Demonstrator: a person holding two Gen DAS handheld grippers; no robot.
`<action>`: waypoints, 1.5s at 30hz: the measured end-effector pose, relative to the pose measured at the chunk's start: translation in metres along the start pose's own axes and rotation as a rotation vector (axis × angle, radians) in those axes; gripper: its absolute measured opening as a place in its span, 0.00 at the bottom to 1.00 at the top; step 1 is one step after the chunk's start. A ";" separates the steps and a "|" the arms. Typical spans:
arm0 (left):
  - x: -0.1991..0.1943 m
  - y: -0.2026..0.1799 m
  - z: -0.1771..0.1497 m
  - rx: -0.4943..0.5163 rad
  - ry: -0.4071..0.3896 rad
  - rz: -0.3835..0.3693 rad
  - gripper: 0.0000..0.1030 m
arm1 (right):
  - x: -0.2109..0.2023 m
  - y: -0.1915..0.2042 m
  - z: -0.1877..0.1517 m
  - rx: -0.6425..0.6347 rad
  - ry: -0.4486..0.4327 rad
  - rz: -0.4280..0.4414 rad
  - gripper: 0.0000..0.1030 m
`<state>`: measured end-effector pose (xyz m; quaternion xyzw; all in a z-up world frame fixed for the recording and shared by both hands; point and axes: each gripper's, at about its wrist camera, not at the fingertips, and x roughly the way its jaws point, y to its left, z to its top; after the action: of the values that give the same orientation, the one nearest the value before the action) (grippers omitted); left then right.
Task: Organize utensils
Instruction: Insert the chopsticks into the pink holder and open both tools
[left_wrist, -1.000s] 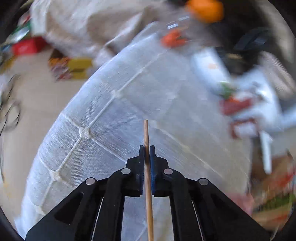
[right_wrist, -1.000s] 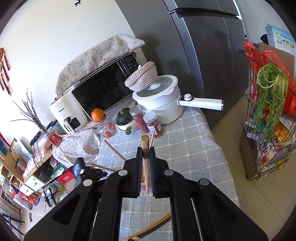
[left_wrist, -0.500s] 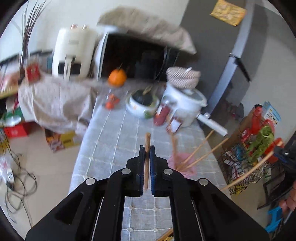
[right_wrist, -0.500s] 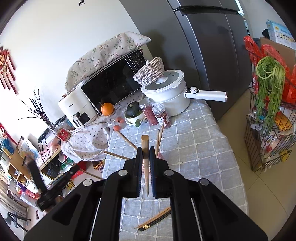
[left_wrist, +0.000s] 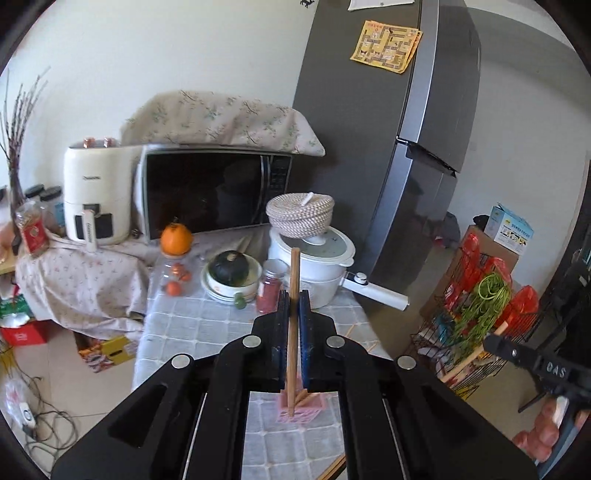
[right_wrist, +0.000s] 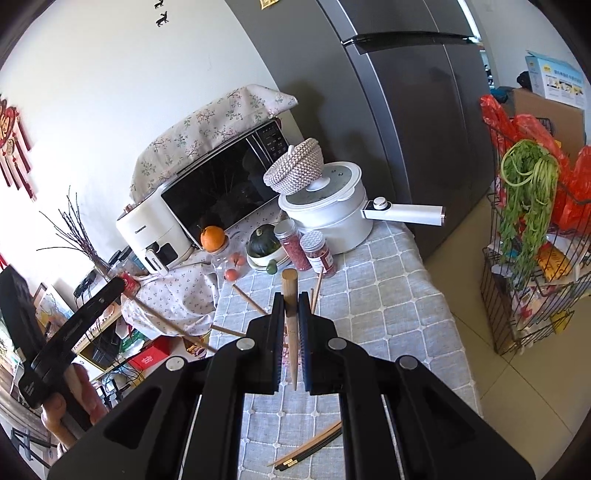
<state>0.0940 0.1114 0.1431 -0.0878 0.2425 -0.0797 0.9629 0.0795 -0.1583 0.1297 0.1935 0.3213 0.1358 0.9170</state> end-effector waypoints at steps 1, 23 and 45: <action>0.007 -0.001 -0.001 -0.005 0.006 -0.004 0.04 | 0.002 -0.002 0.001 0.001 0.002 -0.003 0.08; 0.031 0.021 -0.029 -0.168 -0.006 -0.014 0.20 | 0.030 0.028 0.034 -0.016 -0.028 0.002 0.08; 0.053 0.083 -0.068 -0.369 0.082 -0.024 0.23 | 0.135 0.049 0.028 -0.049 0.043 -0.109 0.09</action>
<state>0.1162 0.1726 0.0433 -0.2623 0.2911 -0.0491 0.9187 0.1934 -0.0720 0.0990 0.1502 0.3477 0.0978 0.9203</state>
